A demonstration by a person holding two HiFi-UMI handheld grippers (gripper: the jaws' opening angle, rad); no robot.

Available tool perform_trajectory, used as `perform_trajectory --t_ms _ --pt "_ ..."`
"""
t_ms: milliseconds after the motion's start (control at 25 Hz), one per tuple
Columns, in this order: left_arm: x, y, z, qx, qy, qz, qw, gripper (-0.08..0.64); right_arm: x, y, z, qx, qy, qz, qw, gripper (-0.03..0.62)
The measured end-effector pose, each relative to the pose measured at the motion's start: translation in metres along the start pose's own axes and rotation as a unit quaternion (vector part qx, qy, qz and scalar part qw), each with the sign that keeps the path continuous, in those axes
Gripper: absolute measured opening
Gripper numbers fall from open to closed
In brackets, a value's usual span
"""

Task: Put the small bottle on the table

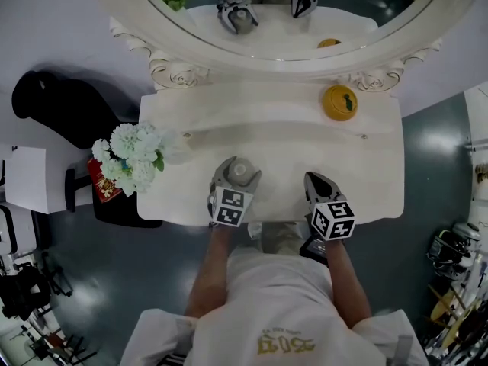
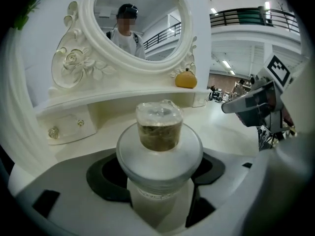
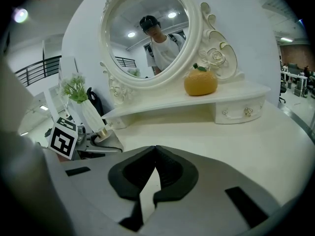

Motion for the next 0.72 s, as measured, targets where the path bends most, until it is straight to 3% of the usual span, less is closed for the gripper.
perform_trajectory --t_ms 240,480,720 --pt "-0.003 -0.006 -0.005 -0.013 0.006 0.006 0.9999 0.35 0.006 -0.003 -0.001 0.001 -0.006 -0.005 1.0 0.012" --pt "-0.007 -0.008 -0.002 0.002 -0.003 0.004 1.0 0.364 0.012 0.0 0.002 0.009 -0.009 -0.02 1.0 0.012" --pt "-0.006 -0.004 -0.005 0.018 -0.018 0.017 0.9995 0.442 0.026 0.007 0.008 0.013 -0.01 -0.043 0.999 0.012"
Point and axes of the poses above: the fingertips, and each gripper's own axes: x backward along the fingers, z to its left, y out of its top, the point moved 7 cm from there along x, backward along the fingers, and after that the axes turned 15 degrees about -x, right-handed, at the moved point
